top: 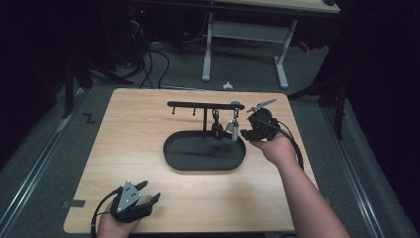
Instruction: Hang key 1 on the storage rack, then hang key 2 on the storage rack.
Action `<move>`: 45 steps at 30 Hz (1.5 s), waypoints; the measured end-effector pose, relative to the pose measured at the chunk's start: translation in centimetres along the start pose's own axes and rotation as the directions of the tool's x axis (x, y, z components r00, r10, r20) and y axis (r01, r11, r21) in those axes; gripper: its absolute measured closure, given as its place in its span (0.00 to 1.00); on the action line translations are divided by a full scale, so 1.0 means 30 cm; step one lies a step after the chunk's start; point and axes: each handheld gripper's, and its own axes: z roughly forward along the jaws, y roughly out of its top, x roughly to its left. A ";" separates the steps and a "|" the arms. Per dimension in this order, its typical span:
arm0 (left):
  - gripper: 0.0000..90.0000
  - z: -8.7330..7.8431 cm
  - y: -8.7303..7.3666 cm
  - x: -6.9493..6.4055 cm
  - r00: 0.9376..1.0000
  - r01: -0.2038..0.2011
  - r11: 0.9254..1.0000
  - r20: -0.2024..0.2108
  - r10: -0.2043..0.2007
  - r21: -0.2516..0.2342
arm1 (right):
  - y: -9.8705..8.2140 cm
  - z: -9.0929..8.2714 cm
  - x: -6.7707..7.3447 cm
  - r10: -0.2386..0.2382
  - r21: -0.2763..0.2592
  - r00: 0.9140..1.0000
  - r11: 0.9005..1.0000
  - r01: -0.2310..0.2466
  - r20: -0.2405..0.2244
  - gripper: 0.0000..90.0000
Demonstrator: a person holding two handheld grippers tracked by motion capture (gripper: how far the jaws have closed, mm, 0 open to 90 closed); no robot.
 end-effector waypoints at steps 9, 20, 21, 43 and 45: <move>0.43 0.009 0.009 -0.004 1.000 -0.003 1.000 0.010 0.003 -0.007 | -0.130 0.002 0.025 0.032 -0.088 0.999 0.996 -0.031 0.005 0.52; 0.43 0.032 0.026 -0.024 0.999 -0.022 1.000 0.026 0.022 -0.004 | -0.286 0.041 0.053 0.012 -0.130 1.000 0.991 -0.010 0.018 0.41; 0.43 0.036 0.028 -0.027 0.999 -0.031 1.000 0.027 0.031 0.001 | -0.325 0.049 0.055 0.001 -0.142 1.000 0.990 0.002 0.023 0.40; 0.40 0.035 0.039 -0.029 1.000 0.024 1.000 -0.007 -0.024 -0.002 | -0.699 0.106 0.088 0.092 -0.300 0.996 0.950 -0.092 -0.015 0.25; 0.40 0.025 0.038 -0.035 1.000 0.029 1.000 -0.010 -0.029 -0.009 | -0.701 0.113 0.096 0.105 -0.294 0.994 0.949 -0.112 -0.041 0.25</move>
